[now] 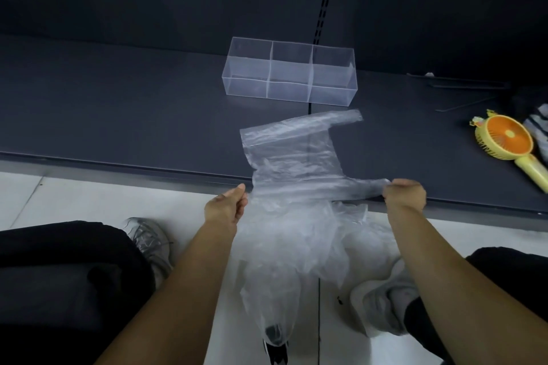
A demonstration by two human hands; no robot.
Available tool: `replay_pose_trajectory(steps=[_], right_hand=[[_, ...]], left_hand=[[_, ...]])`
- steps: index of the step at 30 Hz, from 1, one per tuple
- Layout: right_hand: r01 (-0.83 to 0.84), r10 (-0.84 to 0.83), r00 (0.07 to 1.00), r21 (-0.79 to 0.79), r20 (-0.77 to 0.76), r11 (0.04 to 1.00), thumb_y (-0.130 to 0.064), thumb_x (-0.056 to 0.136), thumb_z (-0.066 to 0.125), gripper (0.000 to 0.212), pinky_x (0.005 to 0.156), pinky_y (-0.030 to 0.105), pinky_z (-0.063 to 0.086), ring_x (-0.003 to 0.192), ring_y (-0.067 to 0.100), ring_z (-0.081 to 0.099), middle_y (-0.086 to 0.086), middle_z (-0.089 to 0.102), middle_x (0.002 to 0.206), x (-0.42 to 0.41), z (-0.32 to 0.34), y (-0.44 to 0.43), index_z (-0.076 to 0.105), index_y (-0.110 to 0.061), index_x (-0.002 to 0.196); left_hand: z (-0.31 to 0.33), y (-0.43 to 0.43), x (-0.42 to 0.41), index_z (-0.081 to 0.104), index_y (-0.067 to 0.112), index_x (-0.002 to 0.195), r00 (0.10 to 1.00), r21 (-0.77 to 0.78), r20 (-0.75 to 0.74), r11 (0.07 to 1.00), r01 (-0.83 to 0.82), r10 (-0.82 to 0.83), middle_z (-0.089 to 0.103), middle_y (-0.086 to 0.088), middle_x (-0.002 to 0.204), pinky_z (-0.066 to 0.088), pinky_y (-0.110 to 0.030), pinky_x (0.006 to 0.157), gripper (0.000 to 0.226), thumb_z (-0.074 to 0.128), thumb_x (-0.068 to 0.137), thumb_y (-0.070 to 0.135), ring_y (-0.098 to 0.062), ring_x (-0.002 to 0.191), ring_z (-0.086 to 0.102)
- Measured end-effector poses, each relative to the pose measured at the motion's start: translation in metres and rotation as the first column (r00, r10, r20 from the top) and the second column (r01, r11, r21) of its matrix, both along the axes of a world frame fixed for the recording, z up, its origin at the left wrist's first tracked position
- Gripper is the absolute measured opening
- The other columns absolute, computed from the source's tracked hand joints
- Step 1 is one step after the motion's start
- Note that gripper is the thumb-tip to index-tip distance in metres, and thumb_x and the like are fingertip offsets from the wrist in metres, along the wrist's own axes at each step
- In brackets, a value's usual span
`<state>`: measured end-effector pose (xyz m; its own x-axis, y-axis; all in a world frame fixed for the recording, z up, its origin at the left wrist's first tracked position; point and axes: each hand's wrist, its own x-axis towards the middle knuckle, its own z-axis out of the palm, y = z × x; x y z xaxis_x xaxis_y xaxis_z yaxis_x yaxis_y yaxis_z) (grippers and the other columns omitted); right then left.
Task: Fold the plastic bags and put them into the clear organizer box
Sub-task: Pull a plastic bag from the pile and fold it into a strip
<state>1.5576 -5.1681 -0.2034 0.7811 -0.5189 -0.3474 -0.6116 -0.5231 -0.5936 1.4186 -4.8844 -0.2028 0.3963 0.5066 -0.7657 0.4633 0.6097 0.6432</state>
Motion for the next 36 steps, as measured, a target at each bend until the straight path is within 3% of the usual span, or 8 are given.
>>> replay_pose_trajectory(steps=[3,6,9,12,20,26,31,36], right_hand=[[0.037,-0.021,0.993,-0.129,0.118,0.991,-0.008,0.084,0.062,0.034,0.094,0.044,0.04,0.117,0.04,0.049,0.018,0.052,0.127,-0.014,0.009,0.008,0.054,-0.008,0.117],[-0.173,0.293,0.898,-0.35,0.328,0.921,-0.004,0.078,0.062,0.043,0.097,0.047,0.037,0.119,0.04,0.046,0.02,0.049,0.128,-0.016,0.021,0.039,0.056,-0.008,0.121],[-0.657,0.766,0.561,-0.394,0.313,0.643,-0.009,0.088,0.058,0.042,0.111,0.042,0.03,0.132,0.033,0.04,0.016,0.045,0.143,-0.02,0.02,0.095,0.055,-0.006,0.129],[-0.864,0.952,0.296,-0.405,0.073,0.3,-0.036,0.1,0.039,0.053,0.118,0.038,0.003,0.147,0.022,0.011,0.005,0.016,0.16,-0.027,-0.001,0.14,0.029,-0.018,0.149],[-0.851,0.935,0.289,-0.502,-0.207,0.151,-0.068,0.089,0.002,0.073,0.117,0.044,-0.012,0.147,0.022,-0.013,0.0,-0.011,0.159,-0.051,-0.042,0.13,-0.007,-0.027,0.15],[-0.796,0.896,0.437,-0.428,0.087,0.429,-0.038,0.103,0.028,0.056,0.119,0.034,-0.008,0.148,0.019,-0.002,0.004,0.004,0.161,-0.004,-0.019,0.159,0.014,-0.015,0.153],[-0.808,0.888,0.459,-0.425,-0.021,0.408,-0.047,0.101,0.025,0.061,0.119,0.037,-0.008,0.148,0.017,-0.005,0.002,0.0,0.162,0.046,-0.033,0.165,0.01,-0.02,0.153],[-0.616,0.695,0.714,-0.552,-0.089,0.562,-0.048,0.099,0.028,0.064,0.119,0.047,-0.001,0.148,0.024,0.004,0.008,0.007,0.161,0.077,-0.045,0.072,0.015,-0.018,0.153]], left_hand=[[-0.001,-0.002,0.011,0.059,0.006,0.074,0.999,0.43,-0.024,0.902,0.034,-0.027,0.065,-0.011,0.077,0.049,-0.028,0.069,0.023,0.06,0.094,0.019,-0.018,0.065,0.058],[0.001,0.005,0.031,0.066,0.004,0.109,0.926,0.86,-0.17,0.407,0.307,-0.337,0.065,-0.014,0.114,0.04,-0.03,0.088,0.025,0.047,0.099,0.017,-0.031,0.105,0.058],[-0.01,0.018,0.06,0.038,0.013,0.145,0.631,0.814,-0.488,-0.052,0.579,-0.603,0.033,-0.004,0.154,0.012,-0.038,0.118,0.045,0.03,0.104,0.03,-0.021,0.145,0.022],[-0.03,0.036,0.081,0.005,0.02,0.154,0.382,0.636,-0.69,-0.265,0.725,-0.614,0.0,0.005,0.162,-0.01,-0.04,0.118,0.062,0.017,0.101,0.049,-0.011,0.148,-0.008],[-0.035,0.086,0.14,-0.003,0.022,0.154,0.248,0.532,-0.788,-0.42,0.735,-0.563,-0.01,0.007,0.161,-0.013,-0.047,0.117,0.074,0.014,0.095,0.063,-0.014,0.147,-0.014],[-0.02,0.038,0.142,0.025,0.004,0.149,0.633,0.837,-0.528,-0.219,0.501,-0.566,0.017,-0.012,0.159,0.001,-0.039,0.12,0.049,0.027,0.104,0.024,-0.025,0.148,0.009],[-0.049,0.022,0.121,-0.007,0.015,0.153,0.415,0.618,-0.757,-0.349,0.704,-0.504,-0.01,-0.003,0.161,-0.013,-0.037,0.118,0.071,0.008,0.096,0.056,-0.017,0.147,-0.012],[-0.052,0.049,0.123,-0.009,0.024,0.152,0.365,0.572,-0.798,-0.414,0.708,-0.48,-0.011,-0.002,0.161,-0.012,-0.038,0.118,0.073,0.004,0.092,0.062,-0.017,0.147,-0.013]])
